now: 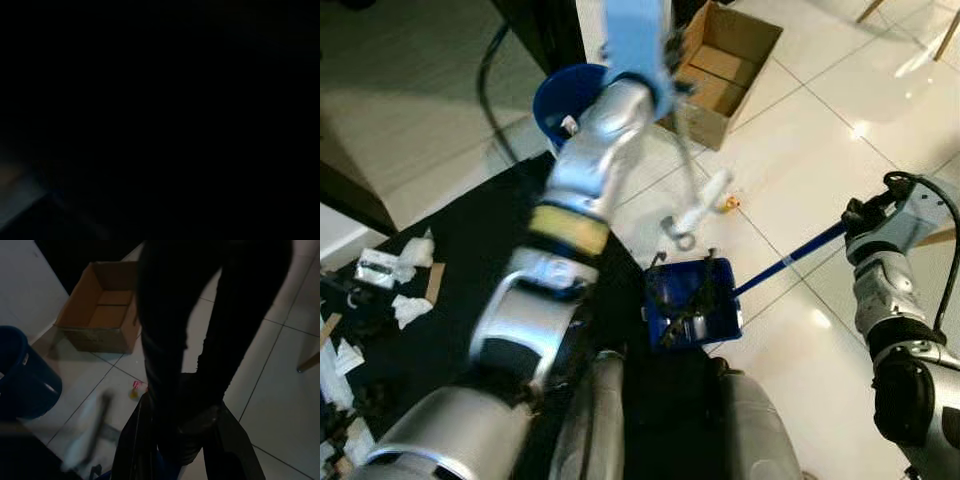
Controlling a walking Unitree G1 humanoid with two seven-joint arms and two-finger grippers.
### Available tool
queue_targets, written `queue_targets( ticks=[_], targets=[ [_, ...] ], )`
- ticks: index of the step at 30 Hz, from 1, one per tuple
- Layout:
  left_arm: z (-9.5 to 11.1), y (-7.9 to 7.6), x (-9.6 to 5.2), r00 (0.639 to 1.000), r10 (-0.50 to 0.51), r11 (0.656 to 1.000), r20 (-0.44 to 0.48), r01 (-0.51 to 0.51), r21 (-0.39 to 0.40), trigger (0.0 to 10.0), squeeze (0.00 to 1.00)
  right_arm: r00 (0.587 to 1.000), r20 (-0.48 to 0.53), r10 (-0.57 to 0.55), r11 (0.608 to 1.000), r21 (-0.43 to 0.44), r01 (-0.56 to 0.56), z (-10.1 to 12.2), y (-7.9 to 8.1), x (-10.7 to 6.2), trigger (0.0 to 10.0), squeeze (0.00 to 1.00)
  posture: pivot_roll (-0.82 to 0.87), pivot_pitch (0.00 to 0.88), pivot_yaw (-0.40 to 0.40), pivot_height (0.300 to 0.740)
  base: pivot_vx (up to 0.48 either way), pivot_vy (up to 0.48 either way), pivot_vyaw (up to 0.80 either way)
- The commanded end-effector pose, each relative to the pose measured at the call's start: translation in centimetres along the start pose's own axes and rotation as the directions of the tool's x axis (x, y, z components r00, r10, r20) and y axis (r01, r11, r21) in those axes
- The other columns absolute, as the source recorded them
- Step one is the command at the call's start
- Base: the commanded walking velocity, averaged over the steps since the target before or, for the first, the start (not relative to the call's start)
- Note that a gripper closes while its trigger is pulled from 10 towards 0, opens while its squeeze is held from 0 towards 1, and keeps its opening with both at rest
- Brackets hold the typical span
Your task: Sweep floor
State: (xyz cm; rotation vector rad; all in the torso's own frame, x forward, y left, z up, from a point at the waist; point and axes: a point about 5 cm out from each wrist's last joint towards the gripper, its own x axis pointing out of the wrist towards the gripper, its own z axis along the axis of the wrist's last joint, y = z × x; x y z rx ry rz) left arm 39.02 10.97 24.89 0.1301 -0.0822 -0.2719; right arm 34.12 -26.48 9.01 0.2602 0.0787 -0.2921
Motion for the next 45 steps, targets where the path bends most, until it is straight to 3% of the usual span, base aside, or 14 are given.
queue_targets(
  ticks=[1, 3, 4, 7, 11, 13, 14, 15, 17, 19, 24, 28, 35, 45],
  targets=[
    [-0.4, 1.8, -0.6, 0.999, 0.044, 0.997, -0.004, -0.044, 0.069, 10.0, 0.0, 0.994, -0.096, -0.056, 0.998, 0.019, 0.058, -2.4, -1.6, -1.1, 10.0, 0.0, 0.12, 0.272, 0.018, 0.74, 0.0, 0.0, 0.0],
    [-1.3, 4.0, -1.4, 0.994, 0.104, 0.993, -0.022, -0.103, 0.061, 10.0, 0.0, 0.992, -0.085, -0.089, 0.995, 0.038, 0.092, -2.2, -2.5, -1.3, 10.0, 0.0, 0.12, 0.252, 0.014, 0.74, 0.0, 0.0, 0.0],
    [-1.3, 4.0, -1.4, 0.994, 0.104, 0.993, -0.022, -0.103, 0.061, 10.0, 0.0, 0.992, -0.085, -0.089, 0.995, 0.038, 0.092, -2.2, -2.5, -1.3, 10.0, 0.0, 0.12, 0.252, 0.014, 0.74, 0.0, 0.0, 0.0],
    [-3.3, 8.0, -3.4, 0.965, 0.256, 0.966, -0.055, -0.253, 0.051, 10.0, 0.0, 0.985, -0.072, -0.155, 0.985, 0.062, 0.159, -2.1, -4.6, -1.8, 10.0, 0.0, 0.1, 0.192, 0.005, 0.74, 0.0, 0.0, 0.0],
    [-5.0, 9.5, -4.5, 0.949, 0.302, 0.953, -0.094, -0.299, 0.043, 10.0, 0.0, 0.981, -0.055, -0.187, 0.977, 0.093, 0.191, -1.8, -5.4, -2.1, 10.0, 0.0, 0.09, 0.157, 0.002, 0.74, 0.0, 0.0, 0.0],
    [-7.7, 10.4, -5.7, 0.93, 0.327, 0.945, -0.164, -0.325, 0.044, 10.0, 0.0, 0.98, -0.027, -0.198, 0.973, 0.117, 0.2, -1.4, -5.9, -2.1, 10.0, 0.0, 0.07, 0.114, 0.001, 0.74, 0.0, 0.0, 0.0],
    [-7.7, 10.4, -5.7, 0.93, 0.327, 0.945, -0.164, -0.325, 0.044, 10.0, 0.0, 0.98, -0.027, -0.198, 0.973, 0.117, 0.2, -1.4, -5.9, -2.1, 10.0, 0.0, 0.07, 0.114, 0.001, 0.74, 0.0, 0.0, 0.0],
    [-9.8, 10.7, -6.6, 0.912, 0.349, 0.937, -0.214, -0.344, 0.061, 10.0, 0.0, 0.98, -0.003, -0.201, 0.972, 0.122, 0.2, -1.0, -6.2, -2.1, 10.0, 0.0, 0.06, 0.095, 0.001, 0.74, 0.0, 0.0, 0.0],
    [-10.5, 10.7, -6.9, 0.907, 0.354, 0.935, -0.227, -0.346, 0.076, 10.0, 0.0, 0.98, 0.005, -0.201, 0.973, 0.119, 0.199, -0.8, -6.4, -2.1, 10.0, 0.0, 0.06, 0.095, 0.001, 0.74, 0.0, 0.0, 0.0],
    [-12.5, 10.5, -7.9, 0.882, 0.375, 0.924, -0.284, -0.381, 0.035, 10.0, 0.0, 0.978, 0.029, -0.206, 0.973, 0.115, 0.202, -0.2, -7.0, -2.1, 10.0, 0.0, 0.04, 0.07, 0.004, 0.74, 0.0, 0.0, 0.0],
    [-15.0, 9.8, -9.0, 0.849, 0.393, 0.906, -0.354, -0.424, -0.01, 10.0, 0.0, 0.974, 0.05, -0.221, 0.97, 0.113, 0.215, 0.6, -8.0, -2.3, 10.0, 0.0, 0.02, 0.053, 0.01, 0.74, 0.0, 0.0, 0.0],
    [-15.3, 9.5, -9.1, 0.849, 0.389, 0.906, -0.359, -0.424, -0.022, 10.0, 0.0, 0.972, 0.053, -0.229, 0.968, 0.116, 0.222, 0.6, -8.2, -2.4, 10.0, 0.0, 0.02, 0.054, 0.011, 0.74, 0.0, 0.0, 0.0],
    [-15.5, 7.5, -8.2, 0.878, 0.33, 0.93, -0.348, -0.366, -0.042, 10.0, 0.0, 0.972, 0.048, -0.229, 0.967, 0.126, 0.222, 0.3, -7.6, -2.3, 10.0, 0.0, 0.02, 0.057, 0.012, 0.74, -0.272, 0.0, 0.0],
    [-15.5, 7.0, -8.2, 0.882, 0.316, 0.936, -0.35, -0.351, -0.04, 10.0, 0.0, 0.975, 0.026, -0.219, 0.969, 0.124, 0.214, -0.6, -7.2, -2.5, 10.0, 0.0, 0.02, 0.066, 0.013, 0.74, -0.442, 0.0, 0.0]
  ],
)
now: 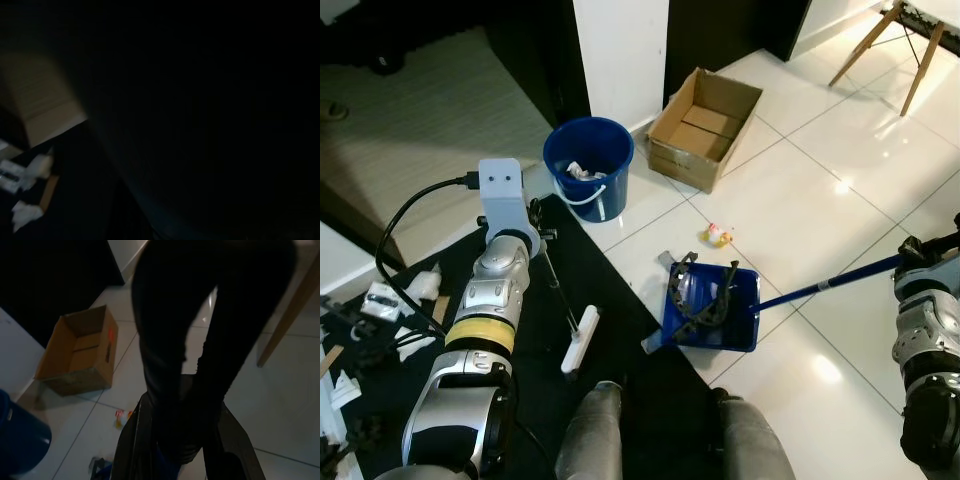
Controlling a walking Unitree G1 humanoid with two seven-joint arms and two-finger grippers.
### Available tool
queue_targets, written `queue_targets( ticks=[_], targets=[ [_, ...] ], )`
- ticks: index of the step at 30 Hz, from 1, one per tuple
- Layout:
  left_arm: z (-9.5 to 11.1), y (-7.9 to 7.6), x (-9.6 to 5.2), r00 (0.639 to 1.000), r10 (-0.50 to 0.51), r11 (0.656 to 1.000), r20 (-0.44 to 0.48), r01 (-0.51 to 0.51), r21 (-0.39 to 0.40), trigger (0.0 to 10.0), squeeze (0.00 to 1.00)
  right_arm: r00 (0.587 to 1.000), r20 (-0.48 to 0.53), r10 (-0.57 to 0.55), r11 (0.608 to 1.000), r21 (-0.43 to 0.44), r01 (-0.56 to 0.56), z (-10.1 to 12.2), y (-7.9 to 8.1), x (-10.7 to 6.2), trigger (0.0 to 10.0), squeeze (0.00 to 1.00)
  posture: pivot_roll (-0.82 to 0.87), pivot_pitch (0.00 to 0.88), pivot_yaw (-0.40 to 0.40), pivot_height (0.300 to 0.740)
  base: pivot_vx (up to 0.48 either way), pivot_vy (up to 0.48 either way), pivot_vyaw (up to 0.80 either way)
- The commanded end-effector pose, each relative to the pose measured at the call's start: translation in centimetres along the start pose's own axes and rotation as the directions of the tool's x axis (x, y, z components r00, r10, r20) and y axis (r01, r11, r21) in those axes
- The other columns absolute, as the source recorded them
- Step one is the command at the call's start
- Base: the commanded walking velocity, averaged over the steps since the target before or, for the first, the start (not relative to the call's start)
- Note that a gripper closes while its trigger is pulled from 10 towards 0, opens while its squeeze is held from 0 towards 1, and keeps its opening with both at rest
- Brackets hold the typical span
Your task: Sweep floor
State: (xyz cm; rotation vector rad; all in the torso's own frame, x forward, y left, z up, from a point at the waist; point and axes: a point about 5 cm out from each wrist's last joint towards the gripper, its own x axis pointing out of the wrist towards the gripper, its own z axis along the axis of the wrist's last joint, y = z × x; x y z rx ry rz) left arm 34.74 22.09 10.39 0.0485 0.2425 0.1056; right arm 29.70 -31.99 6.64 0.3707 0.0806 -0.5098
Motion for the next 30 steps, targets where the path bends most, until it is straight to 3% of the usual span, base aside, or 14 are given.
queue_targets(
  ticks=[1, 7, 15, 30],
  targets=[
    [-0.4, -0.4, -0.2, 1.0, -0.011, 1.0, -0.01, 0.011, 0.012, 10.0, 0.0, 1.0, 0.029, -0.006, 1.0, 0.004, 0.006, 0.3, -0.3, -0.1, 10.0, 0.0, 0.03, 0.068, 0.014, 0.74, -0.439, 0.0, 0.0],
    [-0.5, -0.8, -0.1, 0.999, -0.025, 0.999, -0.023, 0.026, 0.033, 10.0, 0.0, 1.0, 0.024, -0.015, 1.0, -0.002, 0.015, 0.3, -0.8, -0.2, 10.0, 0.0, 0.02, 0.079, 0.016, 0.74, -0.396, 0.0, 0.0],
    [-0.5, -1.3, 0.2, 0.995, -0.079, 0.994, -0.057, 0.083, 0.076, 10.0, 0.0, 0.999, 0.02, -0.029, 1.0, -0.006, 0.029, 0.1, -1.4, -0.4, 10.0, 0.0, 0.02, 0.082, 0.022, 0.74, 0.0, 0.0, 0.0],
    [-0.2, -1.7, 0.5, 0.994, -0.094, 0.989, -0.06, 0.1, 0.107, 10.0, 0.0, 0.998, 0.028, -0.051, 0.999, -0.007, 0.051, 0.1, -2.4, -0.8, 10.0, 0.0, 0.01, 0.078, 0.028, 0.74, 0.0, -0.416, 0.0]
  ],
)
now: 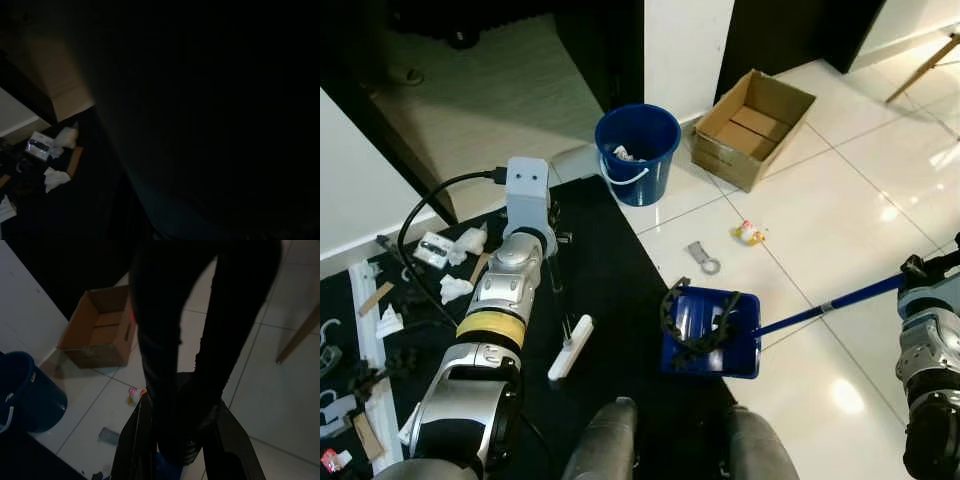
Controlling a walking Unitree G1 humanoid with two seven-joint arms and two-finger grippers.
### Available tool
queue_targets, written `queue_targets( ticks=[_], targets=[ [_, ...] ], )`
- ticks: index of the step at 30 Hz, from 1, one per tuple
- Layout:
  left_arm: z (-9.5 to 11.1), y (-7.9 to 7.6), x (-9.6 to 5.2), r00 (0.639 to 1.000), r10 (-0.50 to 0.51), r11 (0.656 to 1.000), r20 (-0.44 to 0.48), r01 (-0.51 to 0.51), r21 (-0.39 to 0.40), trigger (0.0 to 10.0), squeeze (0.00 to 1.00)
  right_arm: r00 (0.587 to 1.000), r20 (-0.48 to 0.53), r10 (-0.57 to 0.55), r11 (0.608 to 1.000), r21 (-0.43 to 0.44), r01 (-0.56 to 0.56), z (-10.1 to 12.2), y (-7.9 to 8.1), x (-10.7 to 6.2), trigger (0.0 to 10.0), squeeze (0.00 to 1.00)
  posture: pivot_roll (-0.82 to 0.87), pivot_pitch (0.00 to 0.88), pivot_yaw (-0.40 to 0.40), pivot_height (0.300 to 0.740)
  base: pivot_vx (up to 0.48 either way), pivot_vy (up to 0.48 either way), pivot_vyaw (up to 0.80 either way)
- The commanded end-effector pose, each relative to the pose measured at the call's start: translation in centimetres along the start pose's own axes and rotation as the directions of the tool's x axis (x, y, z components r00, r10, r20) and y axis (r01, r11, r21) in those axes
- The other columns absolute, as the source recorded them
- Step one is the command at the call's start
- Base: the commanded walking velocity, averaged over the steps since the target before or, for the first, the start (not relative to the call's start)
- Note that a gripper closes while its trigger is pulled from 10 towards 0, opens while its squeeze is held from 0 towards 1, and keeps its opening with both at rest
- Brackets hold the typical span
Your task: Sweep floor
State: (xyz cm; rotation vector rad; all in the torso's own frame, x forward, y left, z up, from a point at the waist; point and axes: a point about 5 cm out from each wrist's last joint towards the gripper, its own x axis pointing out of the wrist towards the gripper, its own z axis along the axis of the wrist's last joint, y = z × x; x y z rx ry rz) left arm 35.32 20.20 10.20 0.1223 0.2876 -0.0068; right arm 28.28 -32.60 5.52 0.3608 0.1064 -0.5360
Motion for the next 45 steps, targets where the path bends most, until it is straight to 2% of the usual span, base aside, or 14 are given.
queue_targets(
  ticks=[1, 10, 18, 20, 25, 30, 38, 42, 45],
  targets=[
    [-0.3, 0.2, 0.1, 1.0, 0.011, 1.0, -0.021, -0.01, 0.02, 10.0, 0.0, 0.999, 0.047, -0.022, 1.0, 0.007, 0.022, 1.0, -0.9, 0.0, 10.0, 0.0, 0.01, 0.078, 0.028, 0.74, 0.0, 0.0, 0.0],
    [-0.6, 0.6, 0.0, 1.0, 0.018, 0.999, -0.02, -0.017, 0.03, 10.0, 0.0, 0.998, 0.067, -0.021, 1.0, -0.016, 0.022, 2.7, -1.3, 0.6, 10.0, 0.0, 0.01, 0.083, 0.022, 0.74, 0.0, 0.0, 0.0],
    [0.1, 0.9, 0.2, 1.0, 0.006, 0.998, 0.013, -0.006, 0.064, 10.0, 0.0, 0.999, 0.043, -0.023, 0.999, -0.048, 0.025, 2.8, -1.4, 0.8, 10.0, 0.0, 0.04, 0.149, 0.031, 0.74, 0.0, 0.0, 0.0],
    [0.9, 1.2, 0.3, 0.999, 0.011, 0.998, 0.052, -0.014, 0.056, 10.0, 0.0, 0.999, 0.028, -0.024, 0.998, -0.06, 0.025, 2.7, -1.4, 0.9, 10.0, 0.0, 0.05, 0.211, 0.035, 0.74, 0.0, 0.0, 0.0],
    [2.5, 1.7, 0.5, 0.991, 0.03, 1.0, 0.127, -0.031, 0.004, 10.0, 0.0, 0.999, 0.015, -0.032, 0.998, -0.049, 0.033, 3.0, -1.4, 1.1, 10.0, 0.0, 0.07, 0.261, 0.038, 0.74, 0.0, 0.0, 0.0],
    [3.8, 1.7, 0.6, 0.984, 0.025, 1.0, 0.178, -0.025, -0.002, 10.0, 0.0, 1.0, 0.016, -0.019, 0.998, -0.065, 0.02, 3.7, -1.2, 1.5, 10.0, 0.0, 0.09, 0.322, 0.039, 0.74, 0.0, 0.0, 0.0],
    [5.5, 1.2, 0.7, 0.963, -0.012, 1.0, 0.27, 0.02, -0.025, 10.0, 0.0, 1.0, 0.027, -0.009, 0.998, -0.061, 0.011, 4.5, -0.6, 1.9, 10.0, 0.0, 0.1, 0.365, 0.046, 0.74, 0.0, 0.0, 0.0],
    [6.1, 1.0, 0.7, 0.955, -0.024, 0.999, 0.297, 0.038, -0.039, 10.0, 0.0, 0.999, 0.052, -0.013, 0.999, -0.033, 0.014, 5.0, -0.2, 2.1, 10.0, 0.0, 0.11, 0.386, 0.051, 0.74, 0.0, 0.0, 0.0],
    [6.5, 0.8, 0.8, 0.948, -0.039, 0.998, 0.317, 0.055, -0.04, 10.0, 0.0, 0.997, 0.076, 0.006, 1.0, 0.025, -0.008, 5.3, 0.9, 2.4, 10.0, 0.0, 0.11, 0.392, 0.057, 0.74, 0.0, 0.0, 0.0]
  ],
)
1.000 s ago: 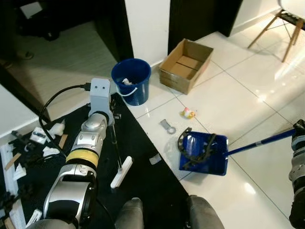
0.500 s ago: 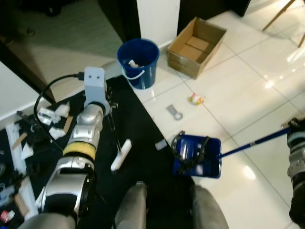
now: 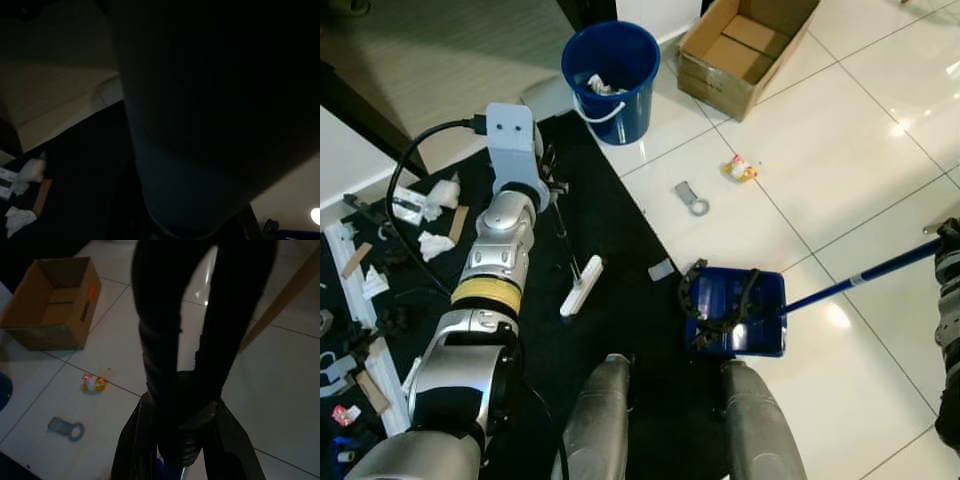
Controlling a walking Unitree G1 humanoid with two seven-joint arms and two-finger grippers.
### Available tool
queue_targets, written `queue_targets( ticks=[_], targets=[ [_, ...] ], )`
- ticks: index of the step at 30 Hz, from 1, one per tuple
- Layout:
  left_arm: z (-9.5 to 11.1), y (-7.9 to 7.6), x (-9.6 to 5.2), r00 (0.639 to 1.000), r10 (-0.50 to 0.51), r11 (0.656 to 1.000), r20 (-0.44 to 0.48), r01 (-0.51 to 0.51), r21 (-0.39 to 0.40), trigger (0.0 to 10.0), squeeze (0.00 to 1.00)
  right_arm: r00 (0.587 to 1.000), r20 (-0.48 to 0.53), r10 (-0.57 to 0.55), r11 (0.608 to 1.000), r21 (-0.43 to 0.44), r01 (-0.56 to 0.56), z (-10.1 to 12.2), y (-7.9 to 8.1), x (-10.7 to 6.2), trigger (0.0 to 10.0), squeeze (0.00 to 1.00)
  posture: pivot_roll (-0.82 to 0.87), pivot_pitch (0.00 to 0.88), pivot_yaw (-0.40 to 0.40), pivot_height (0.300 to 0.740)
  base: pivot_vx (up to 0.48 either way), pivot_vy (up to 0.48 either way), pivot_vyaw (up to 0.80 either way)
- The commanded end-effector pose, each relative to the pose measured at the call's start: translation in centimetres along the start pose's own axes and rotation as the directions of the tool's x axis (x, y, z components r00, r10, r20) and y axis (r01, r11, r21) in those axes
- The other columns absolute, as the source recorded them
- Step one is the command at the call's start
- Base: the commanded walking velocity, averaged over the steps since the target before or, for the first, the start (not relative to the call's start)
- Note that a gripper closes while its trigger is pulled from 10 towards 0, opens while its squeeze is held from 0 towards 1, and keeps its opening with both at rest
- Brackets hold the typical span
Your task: Sweep floor
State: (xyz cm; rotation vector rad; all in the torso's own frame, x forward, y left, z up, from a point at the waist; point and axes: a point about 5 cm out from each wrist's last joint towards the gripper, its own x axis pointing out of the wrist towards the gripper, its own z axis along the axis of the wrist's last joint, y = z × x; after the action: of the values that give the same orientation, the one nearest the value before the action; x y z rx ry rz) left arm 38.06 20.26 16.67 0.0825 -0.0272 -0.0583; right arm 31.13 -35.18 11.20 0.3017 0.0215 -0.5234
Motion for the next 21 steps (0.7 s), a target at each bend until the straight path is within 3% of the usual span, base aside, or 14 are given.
queue_targets(
  ticks=[1, 11, 15, 18, 21],
  targets=[
    [-0.4, -0.1, -0.1, 1.0, -0.007, 1.0, 0.004, 0.008, -0.018, 10.0, 0.0, 1.0, -0.017, -0.021, 0.998, 0.06, 0.022, -0.9, -0.2, -0.3, 10.0, 0.0, 0.11, 0.392, 0.057, 0.74, 0.0, 0.0, 0.0],
    [0.2, -0.8, 0.2, 0.999, -0.039, 0.998, 0.036, 0.041, -0.038, 10.0, 0.0, 0.998, 0.048, 0.028, 0.991, 0.127, -0.034, -0.1, 1.8, 0.2, 10.0, 0.0, 0.12, 0.395, 0.066, 0.74, 0.0, 0.0, 0.0],
    [0.2, -0.9, 0.3, 0.998, -0.045, 0.998, 0.038, 0.047, -0.039, 10.0, 0.0, 0.998, 0.033, 0.05, 0.995, 0.089, -0.052, -0.3, 2.3, 0.2, 10.0, 0.0, 0.12, 0.396, 0.064, 0.74, 0.0, 0.0, 0.0],
    [-0.2, -1.4, 0.2, 0.998, -0.056, 0.998, 0.026, 0.057, -0.036, 10.0, 0.0, 0.997, 0.006, 0.082, 0.997, 0.014, -0.082, -0.9, 2.8, 0.1, 10.0, 0.0, 0.12, 0.409, 0.063, 0.74, 0.0, 0.0, 0.0],
    [-0.4, -1.8, 0.2, 0.997, -0.068, 0.997, 0.024, 0.069, -0.037, 10.0, 0.0, 0.996, 0.005, 0.092, 0.996, 0.007, -0.092, -1.0, 3.1, 0.0, 10.0, 0.0, 0.13, 0.414, 0.065, 0.74, 0.0, 0.0, 0.0]
  ],
)
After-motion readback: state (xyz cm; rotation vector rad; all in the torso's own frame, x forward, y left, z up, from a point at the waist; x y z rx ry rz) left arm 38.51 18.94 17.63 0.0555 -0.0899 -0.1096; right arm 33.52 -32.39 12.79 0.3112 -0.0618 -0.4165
